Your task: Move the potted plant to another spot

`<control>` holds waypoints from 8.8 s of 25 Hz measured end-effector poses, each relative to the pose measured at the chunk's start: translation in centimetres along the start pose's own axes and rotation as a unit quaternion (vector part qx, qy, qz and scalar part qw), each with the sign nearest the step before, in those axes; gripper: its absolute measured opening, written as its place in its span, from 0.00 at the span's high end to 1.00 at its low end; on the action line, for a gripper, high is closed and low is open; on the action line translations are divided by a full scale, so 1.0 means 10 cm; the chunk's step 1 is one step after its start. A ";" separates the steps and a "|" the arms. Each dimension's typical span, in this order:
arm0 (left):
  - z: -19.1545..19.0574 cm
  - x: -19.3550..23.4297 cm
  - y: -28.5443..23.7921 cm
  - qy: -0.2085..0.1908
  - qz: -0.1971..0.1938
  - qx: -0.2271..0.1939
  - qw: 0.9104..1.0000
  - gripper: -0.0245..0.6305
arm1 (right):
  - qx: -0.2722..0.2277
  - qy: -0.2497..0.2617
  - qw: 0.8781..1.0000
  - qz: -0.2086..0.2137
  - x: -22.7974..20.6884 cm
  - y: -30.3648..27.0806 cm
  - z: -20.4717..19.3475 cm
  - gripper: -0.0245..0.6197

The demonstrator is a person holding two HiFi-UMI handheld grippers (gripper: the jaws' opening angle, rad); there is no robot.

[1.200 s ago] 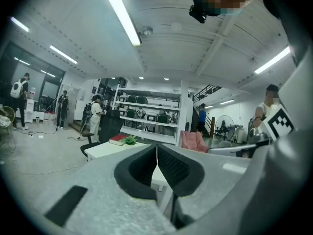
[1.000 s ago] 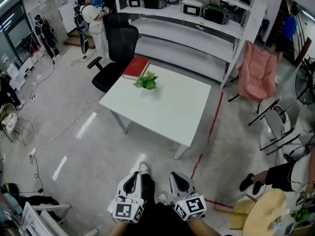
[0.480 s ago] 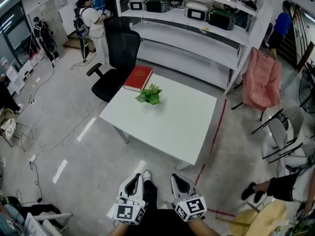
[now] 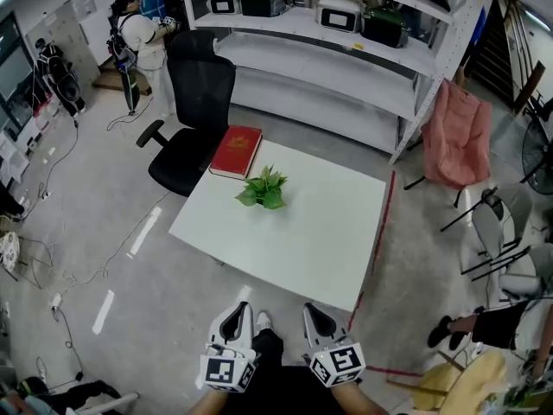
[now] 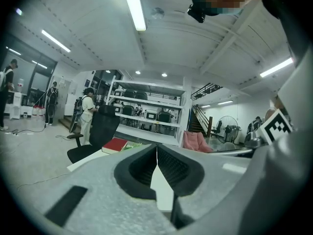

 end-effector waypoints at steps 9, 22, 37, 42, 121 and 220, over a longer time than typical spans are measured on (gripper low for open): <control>0.28 0.58 -0.54 0.005 -0.051 0.013 0.999 0.93 | 0.002 -0.015 0.999 -0.041 0.02 -0.74 0.37 0.94; 0.41 0.87 -0.92 0.018 -0.060 0.015 0.998 0.93 | 0.010 -0.011 0.999 -0.044 -0.04 -1.22 0.63 0.94; 0.83 0.79 -1.89 0.013 -0.035 0.011 0.999 0.93 | 0.007 -0.009 1.000 -0.002 -0.87 -1.88 1.05 0.94; 0.88 0.73 -2.11 0.008 -0.028 0.015 0.999 0.93 | 0.019 -0.005 1.000 0.007 -1.12 -2.04 1.10 0.94; 1.19 1.92 -4.14 0.015 -0.127 0.101 0.987 0.93 | 0.363 -0.182 0.914 0.012 -2.21 -4.67 0.14 0.84; 0.99 0.15 -4.51 -0.112 -0.297 0.104 0.943 0.93 | 0.149 -0.476 0.845 -0.193 -4.21 -2.73 -0.23 0.87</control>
Point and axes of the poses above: the fingertips, and each gripper's own axes: y backward along the fingers, x to its left, z out of its top, the point moved 3 cm from there along y, backward along the fingers, and after that the axes turned 11 degrees about x, right-handed, at the moved point
